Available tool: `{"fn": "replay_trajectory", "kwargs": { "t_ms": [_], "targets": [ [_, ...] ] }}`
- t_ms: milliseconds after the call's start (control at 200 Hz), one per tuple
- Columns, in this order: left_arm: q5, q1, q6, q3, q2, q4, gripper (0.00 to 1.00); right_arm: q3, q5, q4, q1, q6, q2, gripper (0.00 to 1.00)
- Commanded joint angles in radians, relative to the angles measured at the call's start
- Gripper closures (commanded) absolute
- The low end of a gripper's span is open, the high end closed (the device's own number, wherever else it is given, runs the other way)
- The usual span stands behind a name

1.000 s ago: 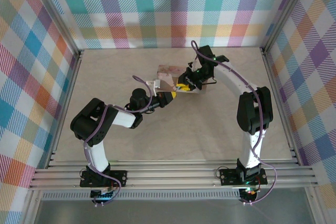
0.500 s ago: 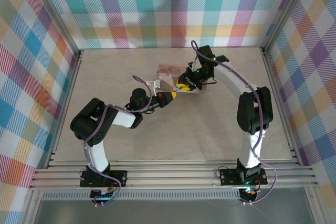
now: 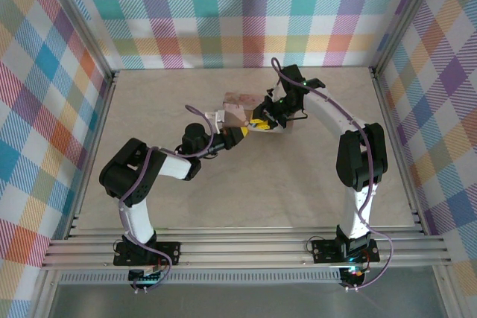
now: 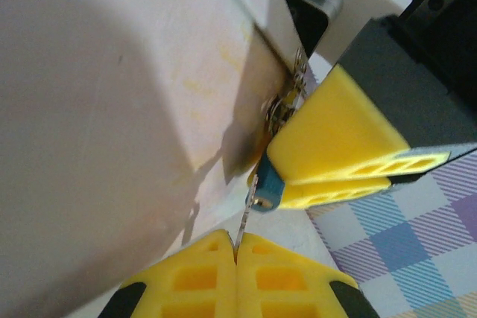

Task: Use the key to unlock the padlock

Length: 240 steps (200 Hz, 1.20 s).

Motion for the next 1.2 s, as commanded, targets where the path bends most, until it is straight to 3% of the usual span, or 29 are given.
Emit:
{"fn": "replay_trajectory", "kwargs": {
  "t_ms": [0,550,1195],
  "targets": [
    [0.026,0.007,-0.013,0.035,0.019,0.076,1.00,0.013,-0.072,-0.009,0.013,0.013,-0.023,1.00],
    [0.022,0.018,-0.007,-0.091,-0.037,0.059,1.00,0.020,-0.021,-0.015,0.014,0.027,-0.030,1.00],
    [0.067,-0.004,0.008,0.009,-0.027,0.011,1.00,0.043,-0.036,-0.021,0.014,0.024,-0.012,1.00]
  ]
}}
